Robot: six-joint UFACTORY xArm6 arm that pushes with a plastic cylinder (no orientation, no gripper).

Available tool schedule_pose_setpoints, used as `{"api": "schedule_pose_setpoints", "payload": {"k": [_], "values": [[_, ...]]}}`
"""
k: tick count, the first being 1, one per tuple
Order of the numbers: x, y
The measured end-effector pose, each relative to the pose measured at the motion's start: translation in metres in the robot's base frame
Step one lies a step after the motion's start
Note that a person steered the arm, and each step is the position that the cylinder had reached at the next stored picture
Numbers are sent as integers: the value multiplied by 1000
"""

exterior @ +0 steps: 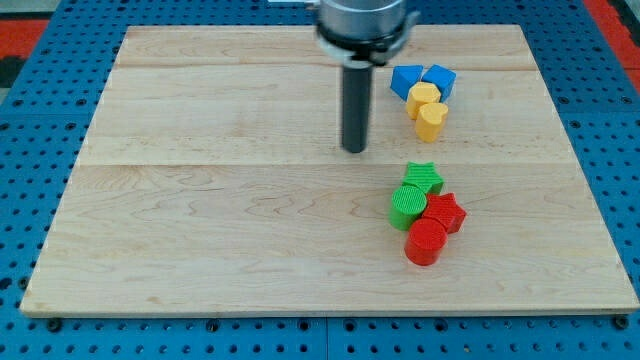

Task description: Point your arm at center right

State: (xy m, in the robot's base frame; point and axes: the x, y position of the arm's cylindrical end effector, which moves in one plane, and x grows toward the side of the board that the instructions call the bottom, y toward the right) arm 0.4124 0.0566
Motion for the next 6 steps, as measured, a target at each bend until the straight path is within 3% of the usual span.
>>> {"api": "schedule_pose_setpoints", "payload": {"k": [2, 3, 4, 6], "values": [[22, 101], [73, 120], [86, 110], [70, 130]]}}
